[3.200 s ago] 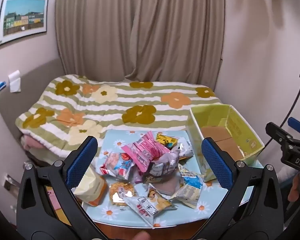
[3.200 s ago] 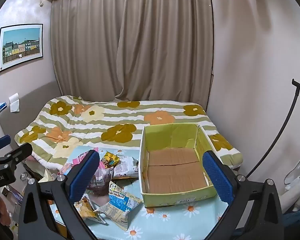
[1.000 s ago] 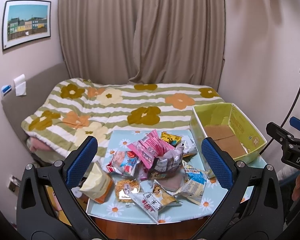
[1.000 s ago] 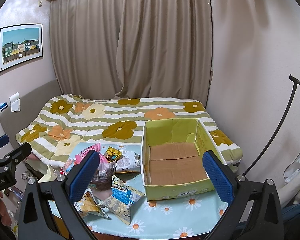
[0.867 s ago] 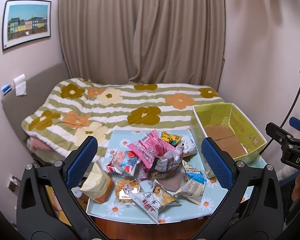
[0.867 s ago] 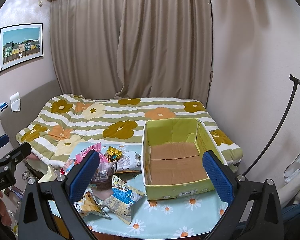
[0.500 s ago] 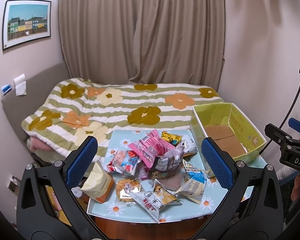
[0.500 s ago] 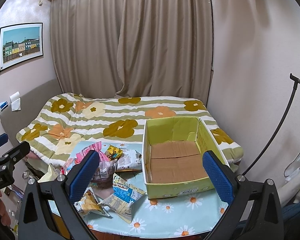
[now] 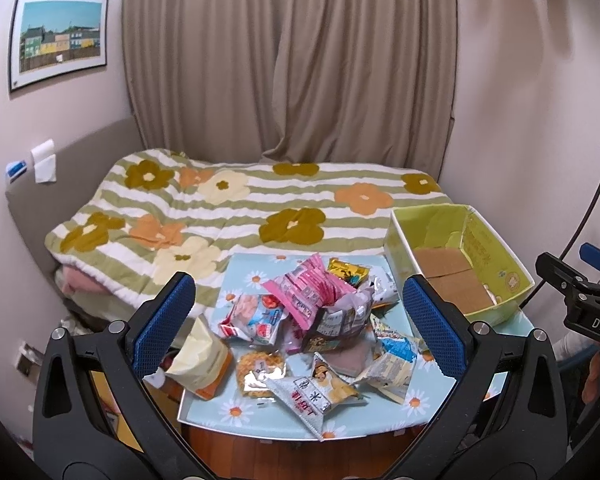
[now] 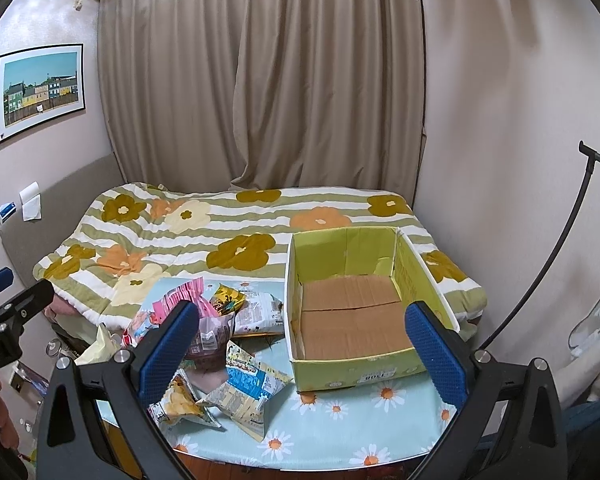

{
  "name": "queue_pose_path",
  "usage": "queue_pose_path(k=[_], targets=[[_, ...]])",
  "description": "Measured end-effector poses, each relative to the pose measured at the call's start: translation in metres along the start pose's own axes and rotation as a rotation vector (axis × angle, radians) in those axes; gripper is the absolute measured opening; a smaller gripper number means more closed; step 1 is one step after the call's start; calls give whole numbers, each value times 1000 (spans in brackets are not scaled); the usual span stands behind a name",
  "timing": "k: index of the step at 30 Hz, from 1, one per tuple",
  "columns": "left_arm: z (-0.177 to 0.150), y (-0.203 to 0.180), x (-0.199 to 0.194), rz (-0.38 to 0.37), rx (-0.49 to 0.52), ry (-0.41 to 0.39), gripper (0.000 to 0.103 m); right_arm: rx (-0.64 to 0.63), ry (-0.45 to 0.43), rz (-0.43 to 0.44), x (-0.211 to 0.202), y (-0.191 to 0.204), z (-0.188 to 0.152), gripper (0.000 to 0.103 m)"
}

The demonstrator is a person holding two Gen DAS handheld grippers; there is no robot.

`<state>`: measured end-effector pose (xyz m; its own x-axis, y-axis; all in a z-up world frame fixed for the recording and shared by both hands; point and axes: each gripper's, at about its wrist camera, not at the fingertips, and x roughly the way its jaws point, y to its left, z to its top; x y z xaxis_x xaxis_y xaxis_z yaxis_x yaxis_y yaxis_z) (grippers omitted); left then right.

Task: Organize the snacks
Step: 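Grasp the white rice-cracker bag with the left tool while the right tool grasps the blue chip bag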

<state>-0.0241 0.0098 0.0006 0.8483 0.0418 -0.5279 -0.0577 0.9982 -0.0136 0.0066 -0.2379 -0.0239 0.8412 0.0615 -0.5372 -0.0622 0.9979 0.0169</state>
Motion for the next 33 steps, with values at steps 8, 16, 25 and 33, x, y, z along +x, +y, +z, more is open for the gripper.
queue_pose_path(k=[8,16,25,33], targets=[[-14,22,21,-5,-50,113,103,44,118,27,24,-3,-11,103],[-57,28,66,-68,-94,280,103,140,278,91,58,-8,-47,103],[-111,24,136,-61,-251,498,103,268,466,270,131,-12,-84,103],[-144,8,188,-8,-378,620,103,382,597,395,186,-21,-115,103]])
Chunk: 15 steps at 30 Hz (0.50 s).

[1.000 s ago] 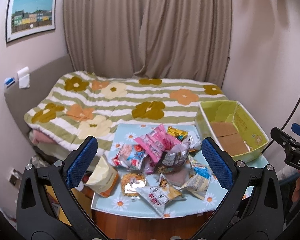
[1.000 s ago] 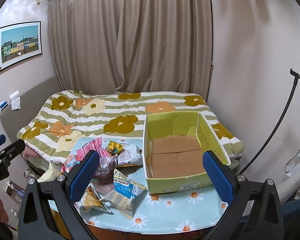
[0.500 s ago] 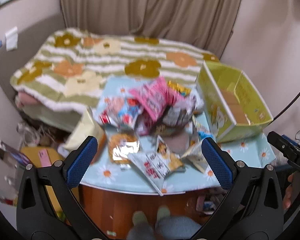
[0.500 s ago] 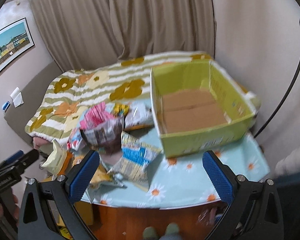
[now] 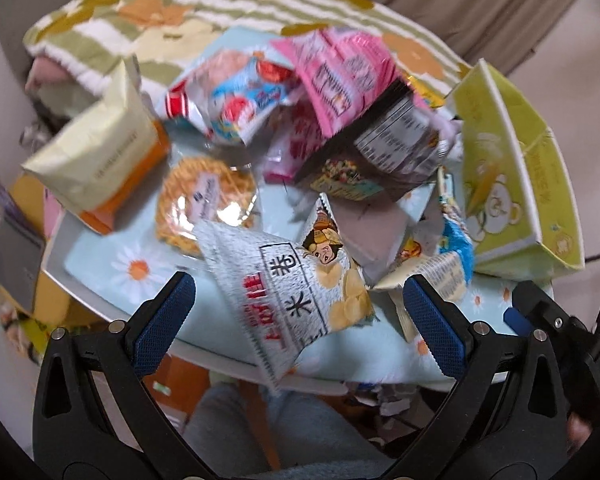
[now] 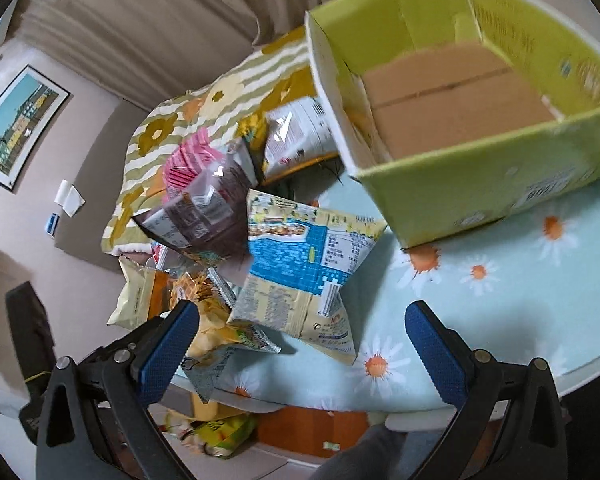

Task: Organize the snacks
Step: 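Grasp the white rice-cracker bag with the left tool while the right tool grasps the blue chip bag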

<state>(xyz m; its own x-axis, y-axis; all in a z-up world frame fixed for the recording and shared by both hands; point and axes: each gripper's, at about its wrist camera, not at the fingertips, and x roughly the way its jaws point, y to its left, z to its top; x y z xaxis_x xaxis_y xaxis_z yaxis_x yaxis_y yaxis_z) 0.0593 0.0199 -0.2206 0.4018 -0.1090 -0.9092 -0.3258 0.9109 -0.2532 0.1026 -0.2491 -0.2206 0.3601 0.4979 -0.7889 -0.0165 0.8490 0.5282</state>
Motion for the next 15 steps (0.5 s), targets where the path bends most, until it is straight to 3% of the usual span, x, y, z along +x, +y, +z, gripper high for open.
queue_pose_path(k=[7,10,12,15], targets=[[-6,-1,34,46,-85,42,102,60,72,79,33,-11,8,103],[-8,-1,42,55,-109,43,93,85,101,109,46,-10,7,103],[-10,0,49,42,-127,60,80,98,108,126,51,-10,6,103],[-16,1,57,26,-140,76,74,93,114,130,58,-8,7,103]])
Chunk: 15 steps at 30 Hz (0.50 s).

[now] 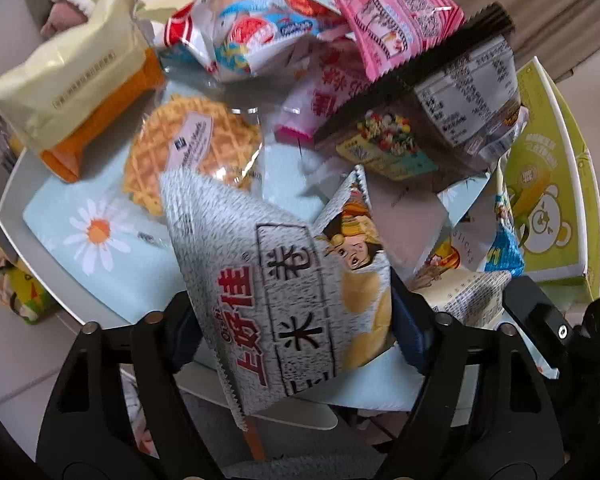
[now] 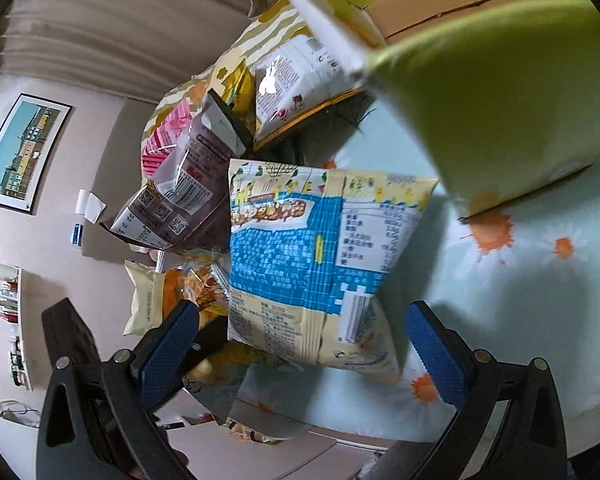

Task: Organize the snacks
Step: 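Grasp the white rice-cracker bag with the left tool while the right tool grasps the blue chip bag, then carry both bags over the yellow box and open both tools to drop them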

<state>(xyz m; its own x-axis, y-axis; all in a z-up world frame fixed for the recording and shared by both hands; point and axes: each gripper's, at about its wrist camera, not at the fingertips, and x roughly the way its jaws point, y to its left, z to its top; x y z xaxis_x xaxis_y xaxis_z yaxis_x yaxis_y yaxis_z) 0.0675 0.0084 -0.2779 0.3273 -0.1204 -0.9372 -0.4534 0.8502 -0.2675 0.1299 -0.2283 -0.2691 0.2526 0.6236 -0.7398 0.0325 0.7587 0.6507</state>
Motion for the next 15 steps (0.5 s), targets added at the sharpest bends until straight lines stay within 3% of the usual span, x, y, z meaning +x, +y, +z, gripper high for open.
queue_pose_path(k=[11,15], targets=[[-12,-7,-14,12,-4,-33,71,10,-15,-21,6,-18,13,102],[-16,-8,-27,33,38,-49,71,23,-21,-12,16,-10,11,86]])
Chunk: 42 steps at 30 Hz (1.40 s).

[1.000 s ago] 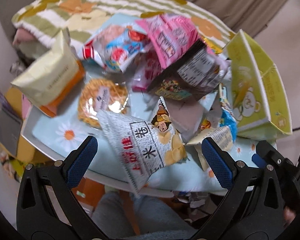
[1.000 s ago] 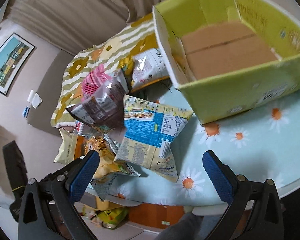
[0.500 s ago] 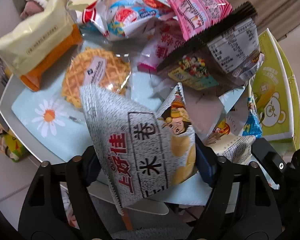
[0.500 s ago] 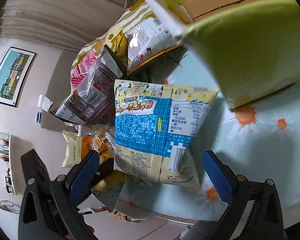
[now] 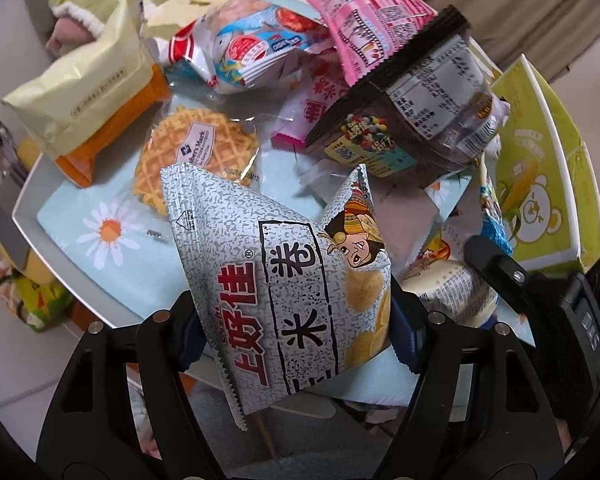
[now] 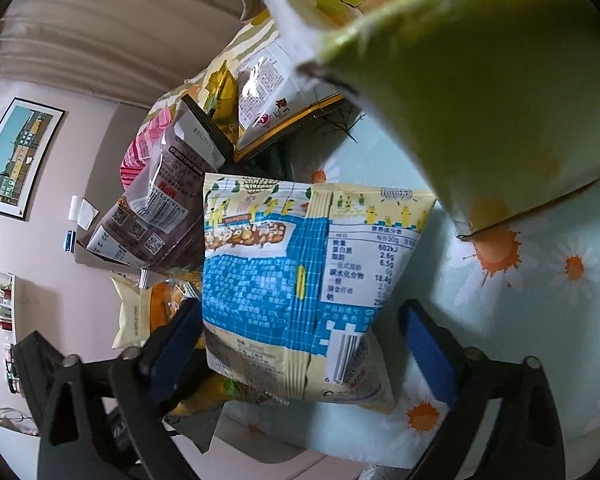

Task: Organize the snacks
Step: 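Carry both bags over the yellow box and open both tools to drop them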

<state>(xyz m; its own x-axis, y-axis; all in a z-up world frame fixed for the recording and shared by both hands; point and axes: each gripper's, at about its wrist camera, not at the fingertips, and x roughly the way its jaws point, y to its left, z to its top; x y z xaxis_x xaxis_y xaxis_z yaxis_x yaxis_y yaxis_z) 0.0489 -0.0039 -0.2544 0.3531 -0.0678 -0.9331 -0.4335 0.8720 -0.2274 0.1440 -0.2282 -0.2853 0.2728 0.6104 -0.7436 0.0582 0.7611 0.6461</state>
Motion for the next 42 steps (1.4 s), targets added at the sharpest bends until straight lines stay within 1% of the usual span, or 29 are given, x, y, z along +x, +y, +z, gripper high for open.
queue_pose_path(k=[1,2,3,6,9,13,17,23,29,32,36,39,42], targets=[[1,-2,0,1,5,1,71,8,2,16,1,-1,-1,77],[0,-1,-1,-3,7,1,71,12,2,36,2,-2,-2,72],[2,-2,0,-7,10,1,71,9,-2,37,1,-1,-4,66],[5,-5,-1,-13,23,-5,71,-23,-17,14,-2,6,-8,59],[9,-3,-9,-32,36,-21,71,-39,-39,13,-9,10,-12,55],[11,4,-23,-57,56,-46,71,-69,-83,1,-23,22,-21,54],[13,10,-42,-88,68,-74,71,-68,-115,-8,-38,28,-29,54],[18,12,-82,-139,100,-157,71,-103,-195,-22,-65,47,-36,54],[30,-4,-121,-199,158,-252,71,-178,-303,-34,-111,66,-27,54],[43,-21,-137,-222,195,-292,71,-205,-342,-34,-131,71,-17,54],[57,-53,-146,-246,238,-314,71,-230,-387,-49,-154,66,3,54],[64,-85,-144,-264,269,-314,71,-251,-422,-72,-175,50,21,54],[72,-127,-133,-291,295,-301,71,-273,-449,-112,-195,31,43,54]])
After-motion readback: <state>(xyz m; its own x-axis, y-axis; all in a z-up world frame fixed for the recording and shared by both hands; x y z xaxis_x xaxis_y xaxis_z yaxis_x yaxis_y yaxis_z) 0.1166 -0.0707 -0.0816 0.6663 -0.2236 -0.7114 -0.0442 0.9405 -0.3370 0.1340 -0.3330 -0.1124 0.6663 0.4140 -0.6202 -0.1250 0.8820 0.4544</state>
